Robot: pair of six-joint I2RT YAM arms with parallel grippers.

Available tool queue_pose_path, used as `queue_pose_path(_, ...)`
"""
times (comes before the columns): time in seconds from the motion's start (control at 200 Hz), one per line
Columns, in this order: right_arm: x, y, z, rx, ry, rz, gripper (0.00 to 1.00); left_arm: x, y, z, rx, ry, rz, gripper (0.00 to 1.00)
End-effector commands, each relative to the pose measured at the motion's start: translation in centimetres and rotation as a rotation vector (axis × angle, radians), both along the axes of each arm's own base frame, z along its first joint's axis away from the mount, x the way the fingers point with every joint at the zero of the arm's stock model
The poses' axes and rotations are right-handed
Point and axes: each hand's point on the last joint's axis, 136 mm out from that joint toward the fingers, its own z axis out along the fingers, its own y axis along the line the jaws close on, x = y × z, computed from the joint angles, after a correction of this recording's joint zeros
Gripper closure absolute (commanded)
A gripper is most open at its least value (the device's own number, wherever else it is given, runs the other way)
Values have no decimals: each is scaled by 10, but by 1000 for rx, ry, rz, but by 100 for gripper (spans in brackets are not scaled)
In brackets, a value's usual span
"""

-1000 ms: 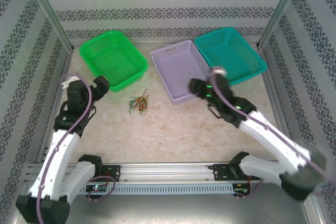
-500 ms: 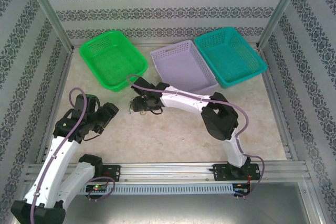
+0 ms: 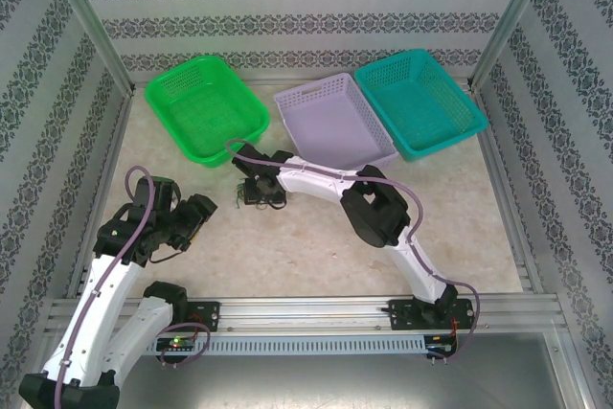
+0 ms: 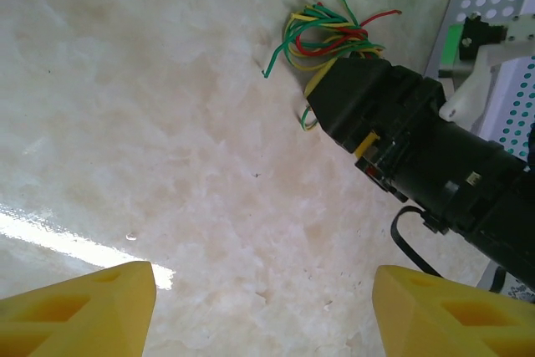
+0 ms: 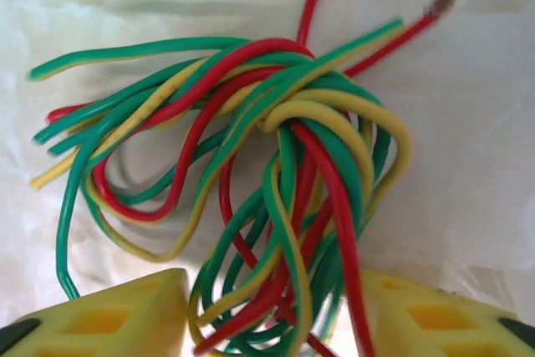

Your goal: Untangle the cables

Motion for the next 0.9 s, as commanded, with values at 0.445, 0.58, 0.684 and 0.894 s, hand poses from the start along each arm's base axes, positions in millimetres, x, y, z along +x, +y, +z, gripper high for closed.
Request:
queue_pose_path(0.445,-22,15,96,266,-25,134,100,29,-32,48,-166,-187,-90,21)
queue_pose_path(0.58,-45,0,136,393,81,197,100,53,-47,76,-157,-366,-222,14)
queue_pose_path(0.684,-55,-22,156,451,127,194,100,63,-59,76,-139,-392,-347,13)
queue_pose_path(0.894,-64,-59,175,529,175,175,100,82,-81,90,-150,-464,-484,9)
